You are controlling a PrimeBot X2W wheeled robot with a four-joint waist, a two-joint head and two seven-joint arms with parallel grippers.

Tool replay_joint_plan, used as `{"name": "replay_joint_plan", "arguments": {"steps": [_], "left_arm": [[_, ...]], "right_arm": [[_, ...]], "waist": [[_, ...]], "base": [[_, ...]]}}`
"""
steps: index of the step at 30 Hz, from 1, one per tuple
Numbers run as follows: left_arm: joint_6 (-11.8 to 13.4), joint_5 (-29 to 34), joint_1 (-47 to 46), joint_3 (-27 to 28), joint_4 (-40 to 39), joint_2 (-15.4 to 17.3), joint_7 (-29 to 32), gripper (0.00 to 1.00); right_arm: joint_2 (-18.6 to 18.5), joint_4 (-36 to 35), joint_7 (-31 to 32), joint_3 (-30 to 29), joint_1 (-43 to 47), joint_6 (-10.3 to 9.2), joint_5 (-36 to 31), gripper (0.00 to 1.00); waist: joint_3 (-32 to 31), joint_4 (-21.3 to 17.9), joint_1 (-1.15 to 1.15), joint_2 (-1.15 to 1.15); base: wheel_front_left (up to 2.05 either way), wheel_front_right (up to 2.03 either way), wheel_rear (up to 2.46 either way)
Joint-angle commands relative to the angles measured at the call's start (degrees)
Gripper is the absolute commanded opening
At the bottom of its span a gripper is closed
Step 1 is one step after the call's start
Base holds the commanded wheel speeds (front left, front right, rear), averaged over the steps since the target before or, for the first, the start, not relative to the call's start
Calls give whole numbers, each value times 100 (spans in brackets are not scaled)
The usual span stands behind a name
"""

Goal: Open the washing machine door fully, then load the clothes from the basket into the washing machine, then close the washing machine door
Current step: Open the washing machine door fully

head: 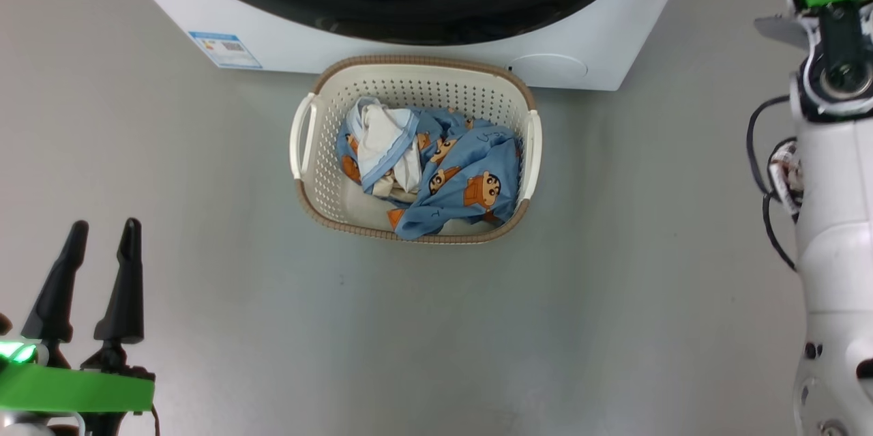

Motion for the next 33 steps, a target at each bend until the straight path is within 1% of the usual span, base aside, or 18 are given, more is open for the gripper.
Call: {"name": "replay_joint_plan", "arguments": {"steps": [1,6,10,15,18,25,33], "left_arm": [[-13,-31,-185,215,-124,262,-37,100],[-13,-54,-254,186,-111,280,-37,100],[-13,-71,-288,164,-118,265,-37,100],[-13,-126,-354,131,-116,251,-37,100],[-13,-148,-367,115,-105,230,-37,100],[-13,-184,-384,84,-73,184,-37,100],[-13,-210,-395,72,-31,150,-37,100]], "right_arm": [[82,-70,94,22,-217,26,75,0],[82,428,533,-191,-722,26,186,0],[82,675,812,-152,-1092,26,332,0],[82,815,1211,248,-1437,26,553,0],[82,899,1339,352,-1584,26,562,0],[82,1214,1627,196,-2013,26,273,0],[82,1828,2111,27,-2345,26,-369,0]], "waist": [[50,36,0,0],[165,103,0,0],[245,149,0,0],[371,198,0,0],[397,212,0,0],[434,265,0,0],[451,298,0,0]], "base": [[0,0,0],[0,0,0],[0,0,0],[0,0,0],[0,0,0],[0,0,0],[0,0,0]]}}
